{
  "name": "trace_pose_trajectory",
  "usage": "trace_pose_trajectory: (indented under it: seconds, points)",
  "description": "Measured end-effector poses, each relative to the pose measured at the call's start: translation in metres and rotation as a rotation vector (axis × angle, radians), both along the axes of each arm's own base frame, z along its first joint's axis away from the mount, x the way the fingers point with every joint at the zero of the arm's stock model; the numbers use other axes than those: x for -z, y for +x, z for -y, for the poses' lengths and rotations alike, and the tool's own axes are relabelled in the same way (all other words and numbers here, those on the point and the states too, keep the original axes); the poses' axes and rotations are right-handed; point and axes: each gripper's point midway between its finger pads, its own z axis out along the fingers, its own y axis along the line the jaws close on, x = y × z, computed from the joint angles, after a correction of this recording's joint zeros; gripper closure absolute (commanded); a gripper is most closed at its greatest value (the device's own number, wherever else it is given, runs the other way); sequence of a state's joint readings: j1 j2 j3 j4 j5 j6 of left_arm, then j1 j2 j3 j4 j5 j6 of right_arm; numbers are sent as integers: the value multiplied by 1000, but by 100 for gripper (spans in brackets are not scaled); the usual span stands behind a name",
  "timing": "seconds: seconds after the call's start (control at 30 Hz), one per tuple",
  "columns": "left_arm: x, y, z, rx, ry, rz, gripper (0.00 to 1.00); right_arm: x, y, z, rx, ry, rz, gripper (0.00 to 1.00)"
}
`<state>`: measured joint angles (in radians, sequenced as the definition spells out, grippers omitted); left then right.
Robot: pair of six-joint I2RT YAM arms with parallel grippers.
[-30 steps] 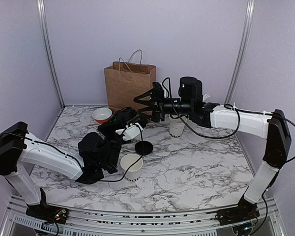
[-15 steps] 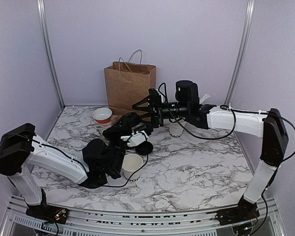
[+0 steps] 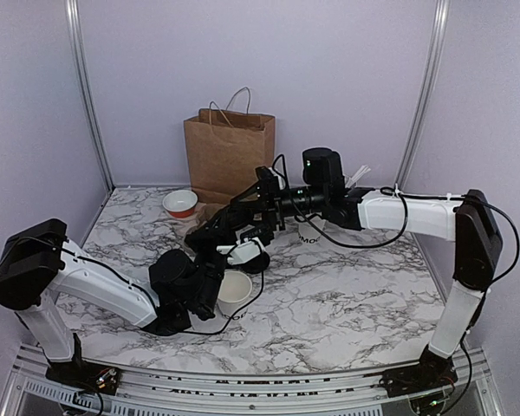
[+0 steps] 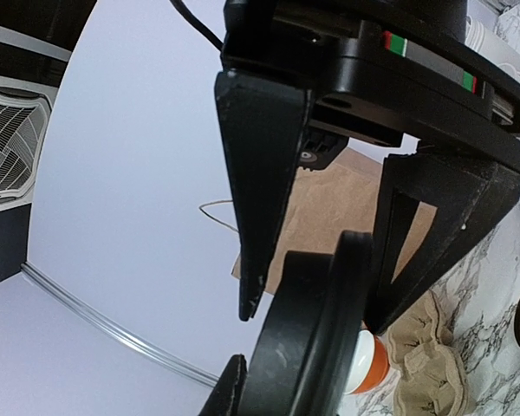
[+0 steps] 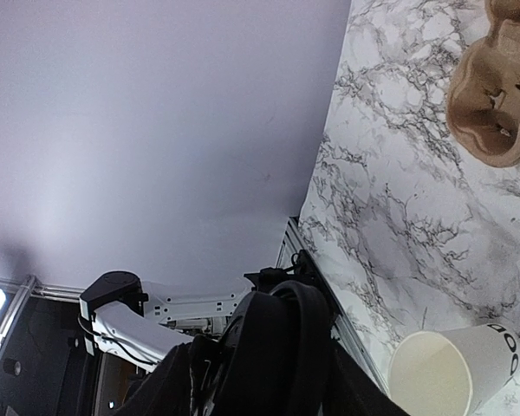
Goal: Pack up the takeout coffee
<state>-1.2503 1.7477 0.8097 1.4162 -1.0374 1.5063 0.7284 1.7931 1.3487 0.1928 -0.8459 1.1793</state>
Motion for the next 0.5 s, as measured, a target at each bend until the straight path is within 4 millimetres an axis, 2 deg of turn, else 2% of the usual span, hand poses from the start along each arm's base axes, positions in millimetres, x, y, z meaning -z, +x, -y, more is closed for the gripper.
trace_pose_trajectory:
  seconds: [0.1, 0.27, 0.37, 0.5]
  points:
    - [1, 0, 0, 1, 1, -2, 83, 0, -3, -1, -10, 1, -1, 57]
    - [4, 0, 1, 2, 7, -7, 82, 1, -6, -2, -21, -3, -12, 70]
    - [10, 1, 2, 1, 34, -17, 79, 0, -7, -2, -28, -1, -16, 78]
    - [17, 1, 2, 3, 56, -31, 69, -1, -8, -3, -34, 3, -17, 85]
